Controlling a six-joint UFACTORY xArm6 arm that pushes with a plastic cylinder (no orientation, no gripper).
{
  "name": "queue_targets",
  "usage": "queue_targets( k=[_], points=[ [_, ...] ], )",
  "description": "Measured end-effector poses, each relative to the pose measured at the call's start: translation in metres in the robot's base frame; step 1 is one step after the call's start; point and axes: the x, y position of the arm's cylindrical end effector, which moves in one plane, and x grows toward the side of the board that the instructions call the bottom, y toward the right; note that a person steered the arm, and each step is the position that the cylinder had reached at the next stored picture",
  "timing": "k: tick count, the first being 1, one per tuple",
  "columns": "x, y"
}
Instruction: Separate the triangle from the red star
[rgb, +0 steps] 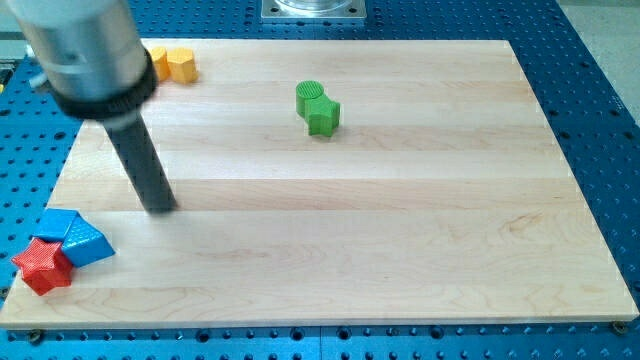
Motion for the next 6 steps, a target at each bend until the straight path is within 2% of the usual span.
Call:
queue_targets(
  k=[1,3,4,6],
  points=[
    [0.084,-0.033],
    [0.088,-0.115],
    [0.086,-0.119],
    [-0.019,-0.044]
  ],
)
